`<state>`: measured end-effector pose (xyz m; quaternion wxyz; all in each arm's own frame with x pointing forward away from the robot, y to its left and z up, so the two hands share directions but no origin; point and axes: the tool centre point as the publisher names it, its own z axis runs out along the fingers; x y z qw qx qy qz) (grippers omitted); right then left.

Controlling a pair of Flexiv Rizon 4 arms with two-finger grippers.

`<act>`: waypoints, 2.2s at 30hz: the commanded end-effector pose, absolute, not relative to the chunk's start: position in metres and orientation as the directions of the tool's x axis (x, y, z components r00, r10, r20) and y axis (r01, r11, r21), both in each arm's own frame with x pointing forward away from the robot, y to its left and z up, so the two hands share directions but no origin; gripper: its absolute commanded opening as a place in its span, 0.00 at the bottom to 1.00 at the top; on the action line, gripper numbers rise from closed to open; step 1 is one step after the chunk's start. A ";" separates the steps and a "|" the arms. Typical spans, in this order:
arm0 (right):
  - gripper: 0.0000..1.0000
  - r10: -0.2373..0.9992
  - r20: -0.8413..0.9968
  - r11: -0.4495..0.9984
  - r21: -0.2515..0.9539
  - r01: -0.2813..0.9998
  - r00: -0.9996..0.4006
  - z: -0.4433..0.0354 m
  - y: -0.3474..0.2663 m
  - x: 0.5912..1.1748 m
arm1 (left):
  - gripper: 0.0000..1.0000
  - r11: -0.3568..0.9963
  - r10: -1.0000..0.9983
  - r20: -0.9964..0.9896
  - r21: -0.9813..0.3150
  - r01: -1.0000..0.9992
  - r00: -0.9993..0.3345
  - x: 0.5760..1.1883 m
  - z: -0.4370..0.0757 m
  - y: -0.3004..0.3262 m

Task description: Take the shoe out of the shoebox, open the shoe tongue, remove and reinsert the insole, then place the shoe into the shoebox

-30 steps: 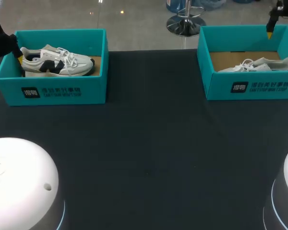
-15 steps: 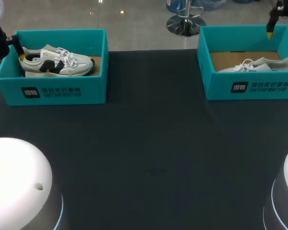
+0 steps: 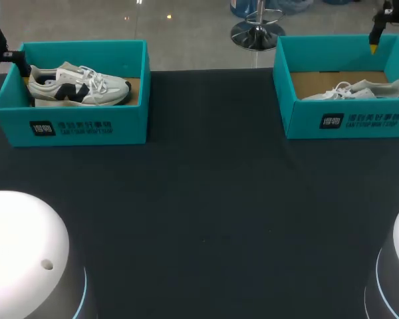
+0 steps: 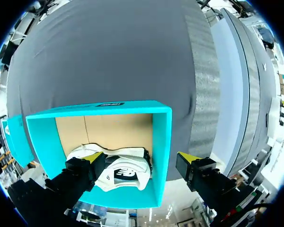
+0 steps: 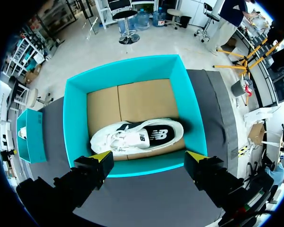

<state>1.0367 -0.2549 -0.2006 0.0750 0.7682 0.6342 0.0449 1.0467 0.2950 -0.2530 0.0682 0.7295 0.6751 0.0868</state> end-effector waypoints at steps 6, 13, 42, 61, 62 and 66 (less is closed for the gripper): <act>1.00 0.981 -0.028 -0.185 0.172 0.968 0.192 -0.200 -0.255 1.036 | 1.00 -0.250 0.968 0.077 0.200 0.947 0.239 1.049 -0.252 0.297; 1.00 0.981 -0.028 -0.185 0.172 0.968 0.192 -0.200 -0.255 1.036 | 1.00 -0.215 0.976 0.066 0.158 0.964 0.207 1.055 -0.243 0.294; 1.00 0.981 -0.028 -0.185 0.172 0.968 0.192 -0.200 -0.255 1.036 | 1.00 -0.098 0.995 0.031 -0.041 0.994 0.100 1.153 -0.277 0.284; 1.00 0.981 -0.028 -0.185 0.172 0.968 0.192 -0.200 -0.255 1.036 | 1.00 -0.025 0.999 0.028 -0.117 0.993 0.029 1.168 -0.330 0.295; 1.00 0.981 -0.028 -0.185 0.172 0.968 0.192 -0.200 -0.255 1.036 | 1.00 -0.023 0.999 0.028 -0.117 0.993 0.027 1.170 -0.332 0.295; 1.00 0.981 -0.028 -0.185 0.172 0.968 0.192 -0.200 -0.255 1.036 | 1.00 -0.013 1.000 0.024 -0.118 0.993 0.015 1.175 -0.337 0.297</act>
